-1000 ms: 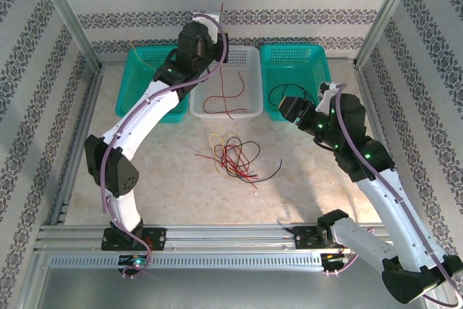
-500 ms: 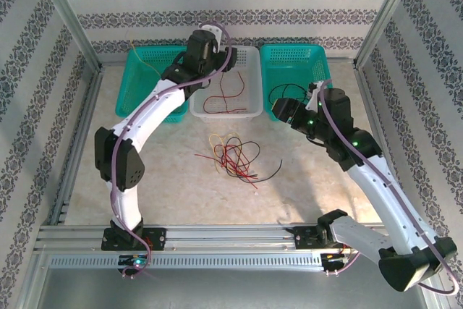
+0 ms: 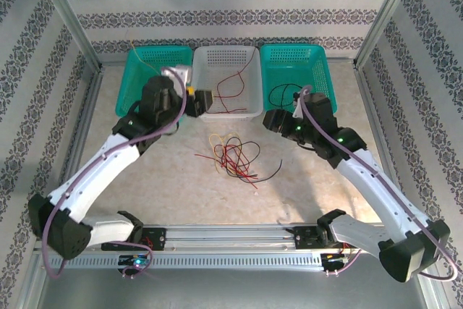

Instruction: Untangle the cables

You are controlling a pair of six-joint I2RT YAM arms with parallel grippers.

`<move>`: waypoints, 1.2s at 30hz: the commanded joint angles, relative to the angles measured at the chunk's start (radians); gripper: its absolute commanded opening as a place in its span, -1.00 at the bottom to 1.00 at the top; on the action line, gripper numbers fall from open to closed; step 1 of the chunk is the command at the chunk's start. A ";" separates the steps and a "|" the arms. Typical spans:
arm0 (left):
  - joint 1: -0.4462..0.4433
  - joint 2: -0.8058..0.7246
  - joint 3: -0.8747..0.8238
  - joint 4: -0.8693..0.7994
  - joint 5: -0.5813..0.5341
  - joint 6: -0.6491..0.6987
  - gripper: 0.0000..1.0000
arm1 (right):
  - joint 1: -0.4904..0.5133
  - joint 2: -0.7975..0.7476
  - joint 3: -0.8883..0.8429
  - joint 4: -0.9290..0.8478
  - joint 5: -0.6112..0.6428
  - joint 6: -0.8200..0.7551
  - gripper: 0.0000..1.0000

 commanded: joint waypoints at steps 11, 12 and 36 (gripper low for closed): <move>-0.036 0.018 -0.316 0.006 0.224 -0.284 -0.01 | 0.151 0.307 -0.026 0.034 0.046 -0.014 0.15; -0.048 0.041 -0.308 0.010 0.227 -0.280 -0.02 | 0.167 0.324 -0.026 0.036 0.047 -0.008 0.12; -0.141 0.301 -0.162 -0.022 0.173 -0.190 0.13 | 0.260 0.529 -0.117 0.155 -0.029 0.130 -0.60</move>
